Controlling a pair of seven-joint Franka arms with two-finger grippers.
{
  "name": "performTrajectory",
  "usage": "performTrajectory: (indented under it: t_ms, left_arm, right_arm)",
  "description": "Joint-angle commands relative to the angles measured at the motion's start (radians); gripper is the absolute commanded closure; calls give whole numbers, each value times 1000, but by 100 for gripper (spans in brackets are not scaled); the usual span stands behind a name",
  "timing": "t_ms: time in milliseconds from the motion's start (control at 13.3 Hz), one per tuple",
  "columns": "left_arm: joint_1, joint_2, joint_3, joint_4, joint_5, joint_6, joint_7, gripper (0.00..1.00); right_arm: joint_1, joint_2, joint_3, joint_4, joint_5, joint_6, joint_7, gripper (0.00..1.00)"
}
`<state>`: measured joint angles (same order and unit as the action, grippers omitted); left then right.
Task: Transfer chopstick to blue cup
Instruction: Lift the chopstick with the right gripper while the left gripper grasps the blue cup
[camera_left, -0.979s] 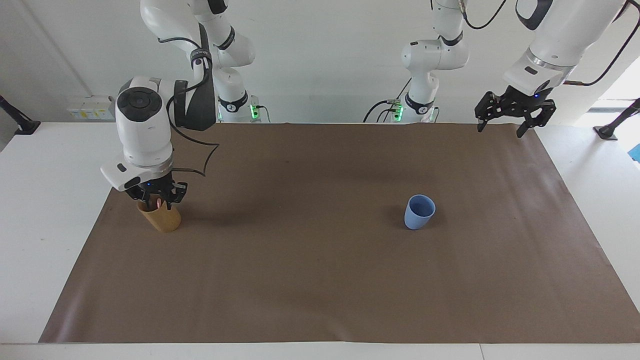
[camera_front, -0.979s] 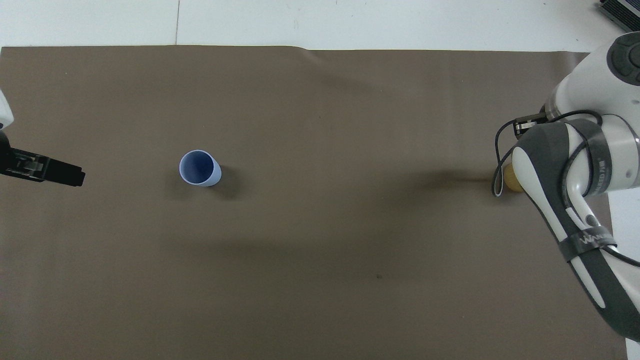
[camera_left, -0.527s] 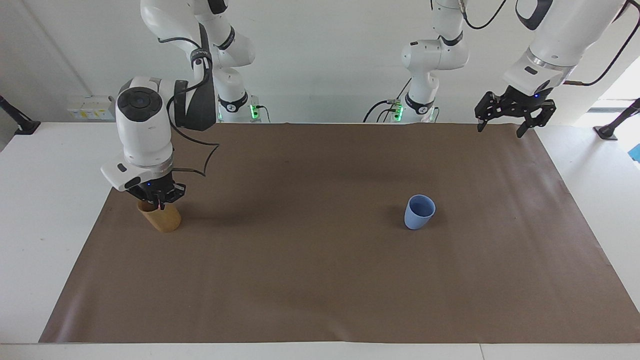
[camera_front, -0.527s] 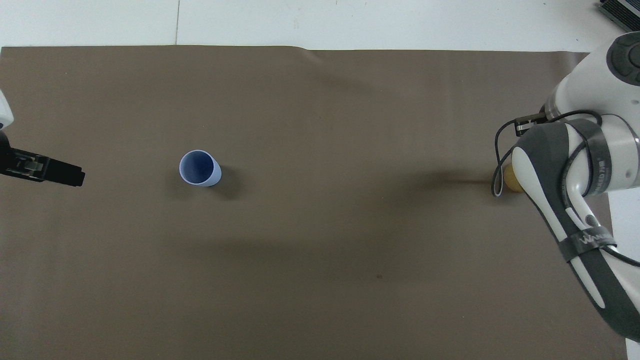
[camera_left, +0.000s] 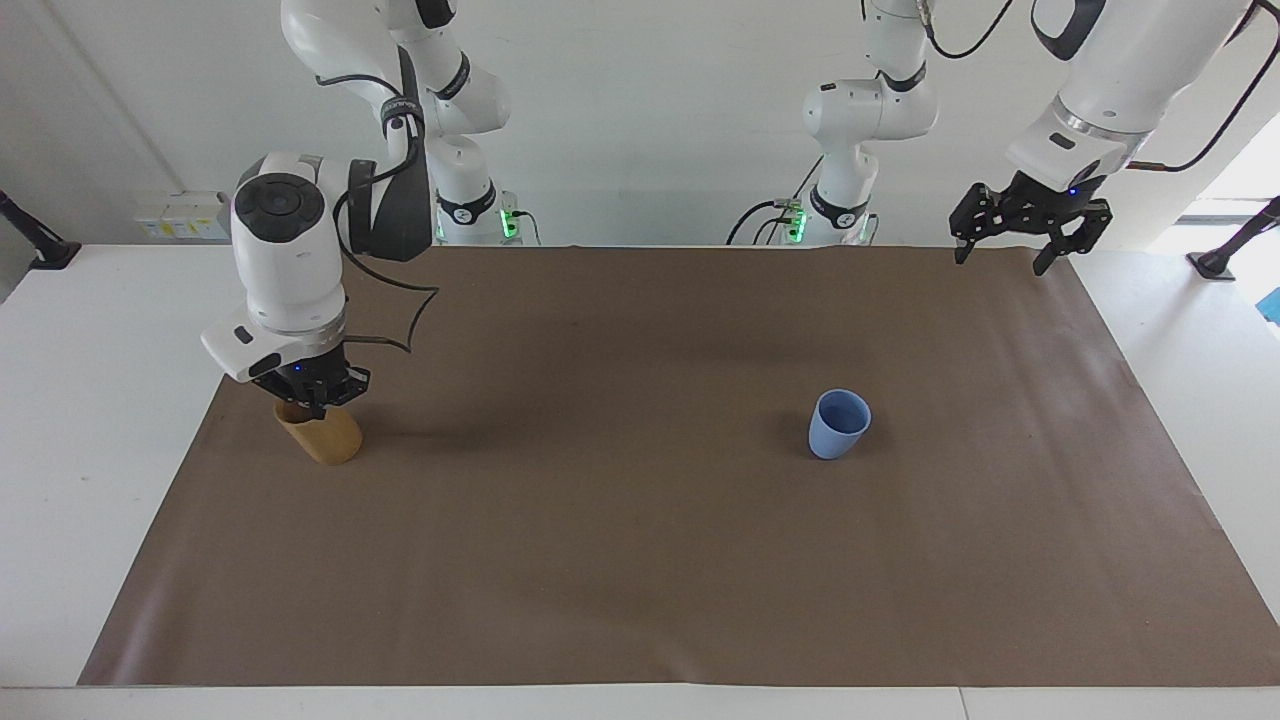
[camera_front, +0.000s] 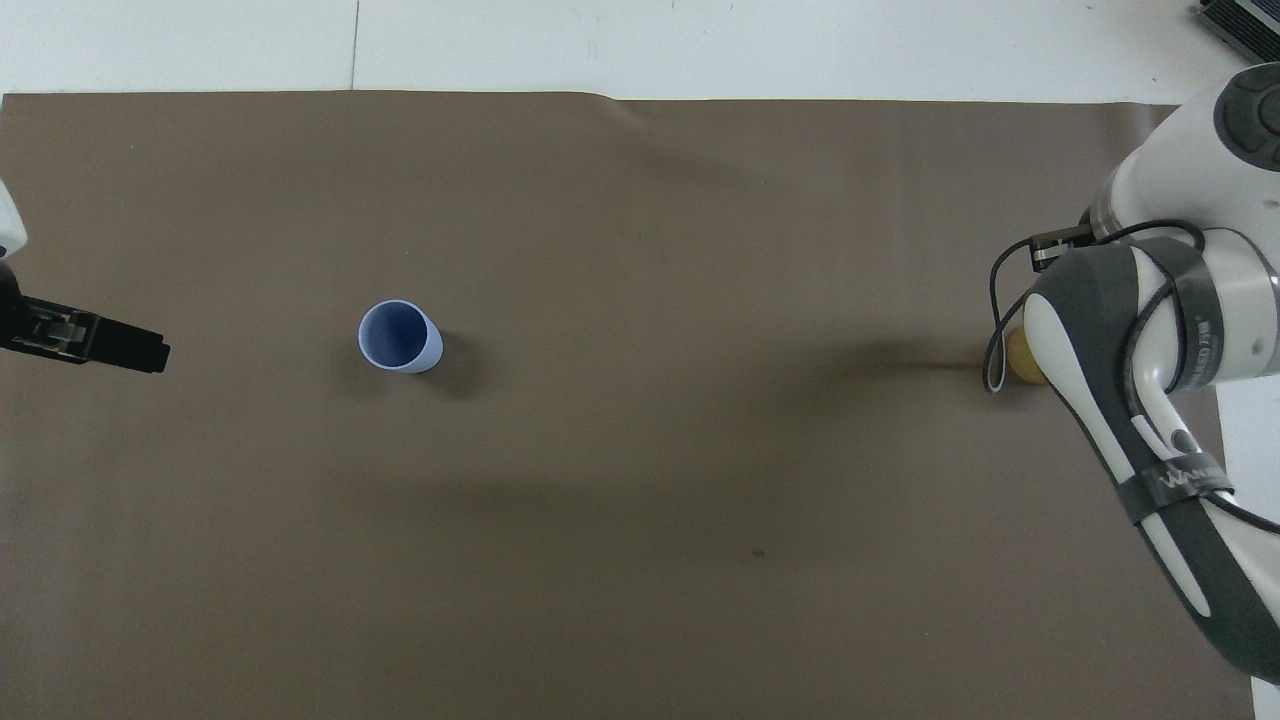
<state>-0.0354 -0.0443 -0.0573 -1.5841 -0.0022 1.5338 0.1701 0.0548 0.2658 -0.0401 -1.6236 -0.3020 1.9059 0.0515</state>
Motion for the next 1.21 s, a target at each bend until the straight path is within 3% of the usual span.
performTrajectory:
  t_ms: [0,678,904,1130]
  left_arm:
    - [15,-26,-9,-27,-5,11,-1,0]
    - [9,-29,-10,-33,-5,17,2,0]
    - [-12,-16,-16,-74,-8,68,-9,0]
    - [-50,-12,-18,-184,-24,231,-81,0]
  right_arm:
    - [-6,-5,6,-4,-8,19,-13,75]
    - [-3,-31,20,-13,-6,-80,-18,75]
    - [-12,-34,19,-21,-8,-70,-57,75]
    - [-12,-34,19,-21,-8,-77,-59,75]
